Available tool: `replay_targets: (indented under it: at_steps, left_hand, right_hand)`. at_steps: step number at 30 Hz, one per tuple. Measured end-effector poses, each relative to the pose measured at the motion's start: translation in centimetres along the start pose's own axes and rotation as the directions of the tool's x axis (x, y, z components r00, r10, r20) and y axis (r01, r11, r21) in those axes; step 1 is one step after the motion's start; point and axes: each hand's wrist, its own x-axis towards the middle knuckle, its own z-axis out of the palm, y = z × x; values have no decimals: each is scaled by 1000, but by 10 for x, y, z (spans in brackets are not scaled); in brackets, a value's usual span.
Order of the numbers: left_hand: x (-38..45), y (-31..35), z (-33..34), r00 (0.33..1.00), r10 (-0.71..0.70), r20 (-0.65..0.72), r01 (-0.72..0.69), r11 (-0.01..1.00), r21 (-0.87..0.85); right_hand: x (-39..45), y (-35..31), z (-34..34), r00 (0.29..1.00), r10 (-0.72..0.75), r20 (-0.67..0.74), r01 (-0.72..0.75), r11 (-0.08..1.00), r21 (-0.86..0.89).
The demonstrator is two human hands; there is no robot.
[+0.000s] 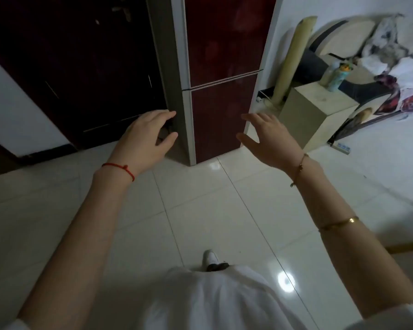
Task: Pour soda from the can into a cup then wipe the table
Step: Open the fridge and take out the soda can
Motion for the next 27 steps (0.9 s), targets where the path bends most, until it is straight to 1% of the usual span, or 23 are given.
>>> replay_targets:
  at_steps: [3, 4, 8, 15, 21, 27]
  left_hand:
    - [38, -6, 1, 999, -22, -47, 22, 1000, -14]
    - [48, -5, 1, 999, -31, -40, 30, 999, -13]
    - [84, -18, 3, 996, -56, -72, 56, 998, 3]
    - [138, -64, 11, 989, -114, -89, 114, 993, -8]
    - [203, -116, 10, 988, -128, -87, 127, 992, -11]
    - [283, -175, -7, 992, -105, -68, 101, 994, -49]
  right_hand:
    - [42, 15, -2, 1000, -17, -12, 17, 999, 31]
    - [55, 17, -3, 1000, -29, 4, 29, 999, 32]
    - [109, 23, 0, 998, -68, -12, 68, 996, 51]
    - [188, 19, 26, 993, -115, 1, 114, 988, 106]
    - [261, 13, 54, 995, -95, 28, 91, 986, 137]
    - [350, -5, 71, 998, -49, 35, 42, 983, 176]
